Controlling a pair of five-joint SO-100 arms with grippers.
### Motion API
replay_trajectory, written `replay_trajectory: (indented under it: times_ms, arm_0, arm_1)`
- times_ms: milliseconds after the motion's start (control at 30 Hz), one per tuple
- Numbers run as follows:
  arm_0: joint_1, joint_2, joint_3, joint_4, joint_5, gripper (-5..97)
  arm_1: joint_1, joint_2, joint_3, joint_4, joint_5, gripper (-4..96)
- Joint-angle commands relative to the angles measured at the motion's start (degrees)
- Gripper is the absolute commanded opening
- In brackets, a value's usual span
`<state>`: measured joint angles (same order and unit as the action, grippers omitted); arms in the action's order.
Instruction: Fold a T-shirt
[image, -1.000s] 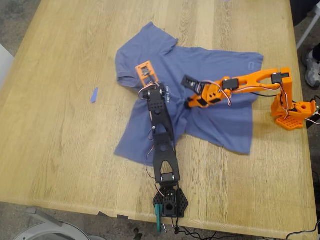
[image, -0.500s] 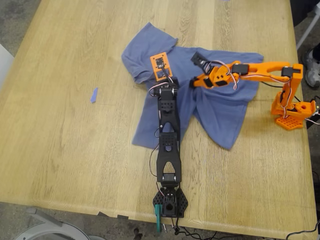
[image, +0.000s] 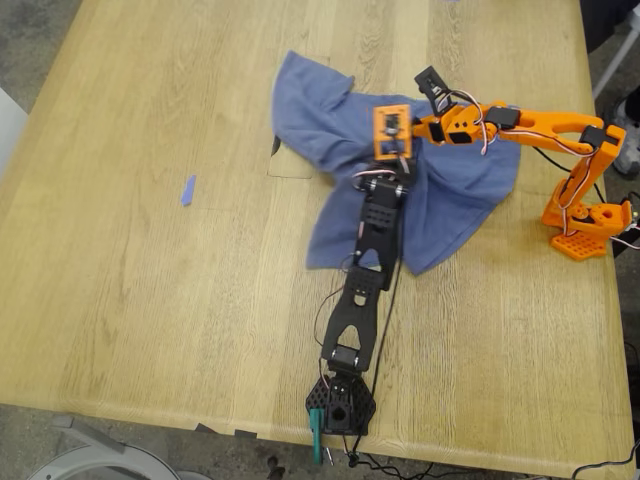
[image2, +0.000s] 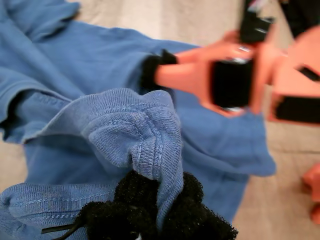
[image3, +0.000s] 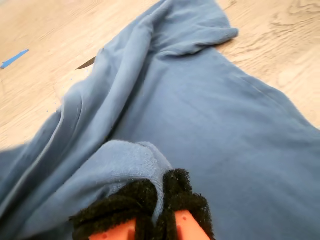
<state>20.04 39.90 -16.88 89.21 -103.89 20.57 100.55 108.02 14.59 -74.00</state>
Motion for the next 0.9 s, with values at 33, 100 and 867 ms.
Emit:
replay_trajectory:
  times_ms: [33, 100, 867]
  arm_0:
    - [6.06, 3.96, -2.11, -3.6, -0.44, 0]
    - [7.91, 2.72, -2.11, -4.75, -0.44, 0]
    - [21.18, -20.83, -2.29, -19.6, -0.18, 0]
  arm_1:
    - [2.9, 5.71, 3.25, -3.25, 0.7, 0.0]
    - [4.48, 7.29, 6.42, -4.66, 0.79, 0.0]
    - [21.8, 19.42, 28.21, -19.95, 0.35, 0.0]
